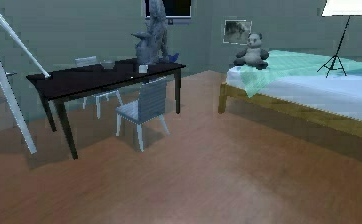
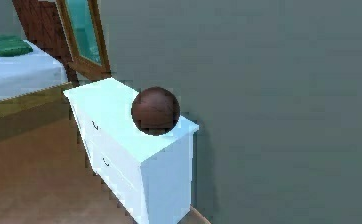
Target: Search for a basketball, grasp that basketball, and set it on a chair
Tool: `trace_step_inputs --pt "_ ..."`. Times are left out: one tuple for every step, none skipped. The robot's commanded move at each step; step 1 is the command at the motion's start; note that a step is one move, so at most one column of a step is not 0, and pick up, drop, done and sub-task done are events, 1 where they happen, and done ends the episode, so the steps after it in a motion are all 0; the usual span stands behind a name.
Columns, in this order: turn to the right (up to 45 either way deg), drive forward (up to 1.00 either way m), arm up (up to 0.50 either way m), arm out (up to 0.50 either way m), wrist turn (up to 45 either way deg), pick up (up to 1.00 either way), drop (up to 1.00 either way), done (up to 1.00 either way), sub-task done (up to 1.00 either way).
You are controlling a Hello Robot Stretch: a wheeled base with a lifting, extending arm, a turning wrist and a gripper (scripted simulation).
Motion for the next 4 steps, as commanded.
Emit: trace_step_inputs --pt "0.0 0.00 0.38 0.00 0.0 0.00 0.00 0.00 0.00" --pt "0.0 0.00 0.00 0.44 0.0 0.00 0.00 0.00 0.00" --pt "0.0 0.00 0.00 0.00 45.0 0.00 0.00 0.00 0.00" --pt "0.0 0.00 0.00 0.00 45.0 0.00 0.00 0.00 0.00"
